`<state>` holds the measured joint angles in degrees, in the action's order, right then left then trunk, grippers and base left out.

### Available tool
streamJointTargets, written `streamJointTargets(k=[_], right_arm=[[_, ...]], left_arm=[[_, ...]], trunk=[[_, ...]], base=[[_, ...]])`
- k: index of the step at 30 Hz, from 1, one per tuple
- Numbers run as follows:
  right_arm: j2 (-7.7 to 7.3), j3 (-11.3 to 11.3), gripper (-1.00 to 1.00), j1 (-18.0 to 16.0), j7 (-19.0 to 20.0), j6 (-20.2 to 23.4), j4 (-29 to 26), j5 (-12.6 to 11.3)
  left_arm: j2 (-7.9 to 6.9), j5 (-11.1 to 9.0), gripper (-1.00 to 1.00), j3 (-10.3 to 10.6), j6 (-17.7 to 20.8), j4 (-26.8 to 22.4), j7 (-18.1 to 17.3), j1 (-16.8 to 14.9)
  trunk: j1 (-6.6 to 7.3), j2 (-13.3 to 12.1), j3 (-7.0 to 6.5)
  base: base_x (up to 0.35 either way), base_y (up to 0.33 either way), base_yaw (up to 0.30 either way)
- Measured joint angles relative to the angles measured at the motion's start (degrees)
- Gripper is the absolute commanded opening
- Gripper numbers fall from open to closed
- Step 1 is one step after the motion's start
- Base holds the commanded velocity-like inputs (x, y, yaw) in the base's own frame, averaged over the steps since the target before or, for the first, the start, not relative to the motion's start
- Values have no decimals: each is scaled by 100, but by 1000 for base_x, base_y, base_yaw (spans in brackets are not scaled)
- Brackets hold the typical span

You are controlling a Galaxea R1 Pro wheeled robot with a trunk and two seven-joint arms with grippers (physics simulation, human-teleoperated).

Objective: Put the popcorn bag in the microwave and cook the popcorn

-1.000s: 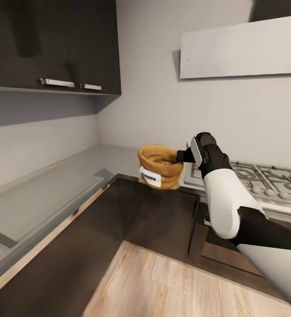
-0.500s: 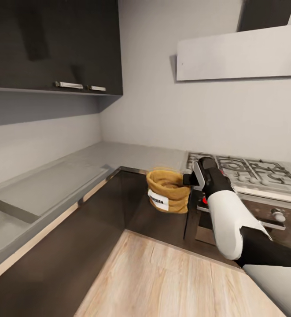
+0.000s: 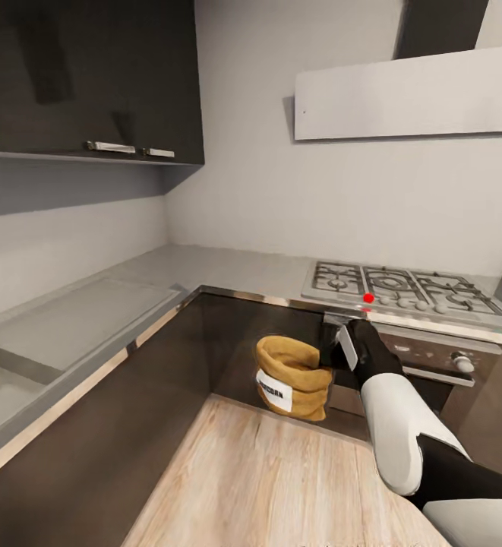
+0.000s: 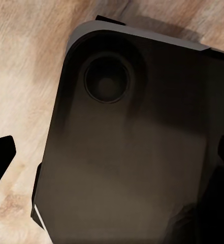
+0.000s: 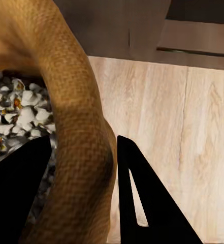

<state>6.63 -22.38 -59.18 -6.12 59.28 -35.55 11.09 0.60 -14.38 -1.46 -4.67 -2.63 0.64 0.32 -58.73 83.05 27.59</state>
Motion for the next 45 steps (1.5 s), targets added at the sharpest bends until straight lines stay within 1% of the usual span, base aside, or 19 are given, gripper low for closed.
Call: streamJointTargets(k=[4,6,8,9,11,13,14,16,18,20,22,23,24,25,26,27,32,38,45], right_arm=[[-156,-88,-100,85,7,20,-20,-7],[-187,-226,-100,142,-14,13,-32,-13],[-209,-309,-100,154,-228,-16,-34,-15],[-218,-329,-100,160,-440,-120,-36,-7],[-206,-342,-100,164,-723,-366,-35,-35],[-207,-347,-100,165,-803,-436,-54,-53],[-215,-403,-100,164,-824,-449,-73,-48],[-219,-652,-100,165,-910,-456,-83,-38],[-204,-883,-100,168,-1315,-495,-94,-24],[-165,-957,-100,168,-1483,-595,-66,-66],[-158,-985,-100,168,-1516,-668,-38,-69],[-165,-1058,-100,168,-1522,-683,-32,-64],[-177,-1211,-100,169,-1536,-689,-28,-56],[-186,-1583,-100,169,-1665,-690,-37,-23],[-176,-1761,-100,169,-1778,-707,-40,-44],[-169,-1806,-100,169,-1813,-717,-41,-60],[-162,-1850,-100,169,-1853,-994,-16,-60],[-171,-1851,-100,169,-1854,-1031,-15,-32],[-157,-1843,-100,169,-1854,-1039,-7,-58]], left_arm=[[0,-6,100,0,0,0,1,0],[0,-6,100,0,0,0,0,0],[0,-6,100,0,0,0,0,0],[0,-6,100,0,0,0,2,0],[0,-11,100,-5,0,0,4,0],[0,-14,100,-7,0,0,4,0],[0,-15,100,-8,0,0,6,0],[0,-15,100,-8,0,0,8,0],[0,-16,100,-12,0,0,8,0],[0,-16,100,-15,0,1,8,0],[0,-16,100,-16,0,1,8,0],[0,-16,100,-16,0,0,8,0],[0,-16,100,-16,0,0,8,0],[0,-16,100,-15,0,0,8,0],[0,-16,100,-16,0,0,8,0],[0,-16,100,-13,0,1,8,0],[0,-16,100,-11,0,1,8,0],[0,-16,100,-13,0,1,8,0],[0,-16,100,-15,0,-7,7,0]], trunk=[[0,0,-8],[0,0,-14],[0,0,-20],[0,0,-23],[0,0,-29],[0,0,-36],[0,0,-39],[0,0,-45],[0,0,-51],[0,0,-57],[0,0,-64],[0,0,-67],[0,0,-70],[0,0,-73],[0,0,-76],[0,0,-79],[0,0,-94],[0,0,-106],[0,0,-107]], base=[[0,0,-291],[0,0,-292],[0,0,-293],[0,0,-293],[0,0,-293],[0,0,-293],[0,0,-293],[0,0,-293],[0,0,-293],[0,0,-293],[0,0,-293],[0,0,-293],[0,0,-293],[0,0,-293],[0,0,-293],[0,0,-293],[0,0,-293],[0,0,-293],[0,0,-293]])
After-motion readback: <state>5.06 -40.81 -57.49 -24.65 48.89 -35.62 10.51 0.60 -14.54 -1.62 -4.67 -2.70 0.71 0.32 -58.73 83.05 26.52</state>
